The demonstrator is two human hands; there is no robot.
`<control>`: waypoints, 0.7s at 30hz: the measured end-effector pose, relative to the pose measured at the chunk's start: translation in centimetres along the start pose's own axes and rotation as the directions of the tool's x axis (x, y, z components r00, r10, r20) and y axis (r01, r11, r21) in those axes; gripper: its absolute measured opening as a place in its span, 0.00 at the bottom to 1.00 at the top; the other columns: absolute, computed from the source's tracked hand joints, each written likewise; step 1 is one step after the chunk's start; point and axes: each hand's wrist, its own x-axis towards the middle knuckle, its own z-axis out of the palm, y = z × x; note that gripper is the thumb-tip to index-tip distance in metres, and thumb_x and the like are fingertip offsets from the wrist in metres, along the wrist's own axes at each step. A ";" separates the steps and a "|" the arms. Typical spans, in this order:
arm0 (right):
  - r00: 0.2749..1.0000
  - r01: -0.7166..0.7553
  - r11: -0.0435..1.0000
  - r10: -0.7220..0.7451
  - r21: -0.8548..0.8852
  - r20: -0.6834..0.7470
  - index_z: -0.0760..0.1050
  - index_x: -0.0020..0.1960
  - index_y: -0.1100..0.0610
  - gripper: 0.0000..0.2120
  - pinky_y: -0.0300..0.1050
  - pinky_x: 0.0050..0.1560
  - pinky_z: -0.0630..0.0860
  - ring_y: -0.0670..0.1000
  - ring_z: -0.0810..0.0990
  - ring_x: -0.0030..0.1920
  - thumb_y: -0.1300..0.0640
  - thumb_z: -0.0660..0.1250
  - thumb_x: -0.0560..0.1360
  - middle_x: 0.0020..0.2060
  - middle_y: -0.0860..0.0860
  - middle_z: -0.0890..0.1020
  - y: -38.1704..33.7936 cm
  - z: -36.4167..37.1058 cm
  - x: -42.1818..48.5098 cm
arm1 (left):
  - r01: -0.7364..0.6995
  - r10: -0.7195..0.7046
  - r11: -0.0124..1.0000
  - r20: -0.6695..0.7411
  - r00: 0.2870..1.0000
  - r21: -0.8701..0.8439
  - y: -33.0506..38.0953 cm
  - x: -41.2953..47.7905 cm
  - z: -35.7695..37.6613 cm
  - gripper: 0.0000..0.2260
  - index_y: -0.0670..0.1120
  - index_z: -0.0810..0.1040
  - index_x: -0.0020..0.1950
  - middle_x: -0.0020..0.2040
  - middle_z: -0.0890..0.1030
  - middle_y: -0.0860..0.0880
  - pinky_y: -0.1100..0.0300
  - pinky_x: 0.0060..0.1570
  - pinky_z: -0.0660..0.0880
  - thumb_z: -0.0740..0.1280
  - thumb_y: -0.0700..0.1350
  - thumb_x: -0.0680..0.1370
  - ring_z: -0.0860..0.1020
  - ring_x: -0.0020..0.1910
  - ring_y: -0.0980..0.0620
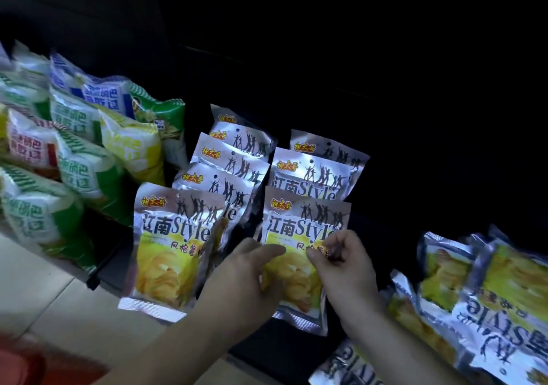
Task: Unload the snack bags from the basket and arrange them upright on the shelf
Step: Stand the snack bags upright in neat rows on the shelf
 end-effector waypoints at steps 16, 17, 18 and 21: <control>0.989 0.065 0.970 -0.032 -0.236 0.143 0.71 0.53 0.37 0.19 0.44 0.41 0.78 0.47 0.80 0.44 0.55 0.77 0.72 0.48 0.45 0.76 1.1 0.5 1.3 | 0.007 -0.001 0.981 -0.035 0.999 0.193 -1.8 -1.8 4.1 0.30 0.66 0.62 0.74 0.72 0.61 0.51 0.53 0.44 0.81 0.67 0.56 0.74 0.66 0.63 0.48; 0.988 0.086 0.968 -0.053 -0.235 0.143 0.71 0.53 0.37 0.20 0.44 0.43 0.79 0.47 0.80 0.44 0.56 0.77 0.72 0.48 0.45 0.75 1.0 0.5 1.3 | 0.010 0.000 0.978 -0.048 0.999 0.206 -1.9 -1.6 4.2 0.30 0.65 0.62 0.74 0.72 0.62 0.51 0.54 0.42 0.81 0.68 0.55 0.73 0.66 0.63 0.47; 0.987 0.111 0.967 -0.080 -0.231 0.139 0.71 0.53 0.37 0.21 0.44 0.44 0.80 0.46 0.80 0.45 0.57 0.77 0.72 0.49 0.45 0.75 0.9 0.6 1.4 | 0.015 -0.003 0.976 -0.058 0.998 0.219 -2.0 -1.2 4.3 0.30 0.65 0.63 0.74 0.72 0.62 0.50 0.54 0.41 0.80 0.69 0.55 0.73 0.67 0.63 0.47; 0.984 0.160 0.960 -0.137 -0.229 0.112 0.71 0.53 0.37 0.21 0.43 0.45 0.79 0.43 0.79 0.45 0.57 0.77 0.73 0.49 0.44 0.76 0.6 1.0 1.8 | 0.010 0.010 0.971 -0.083 0.997 0.240 -2.8 0.1 4.4 0.31 0.64 0.64 0.75 0.73 0.63 0.49 0.53 0.45 0.80 0.71 0.52 0.73 0.69 0.65 0.44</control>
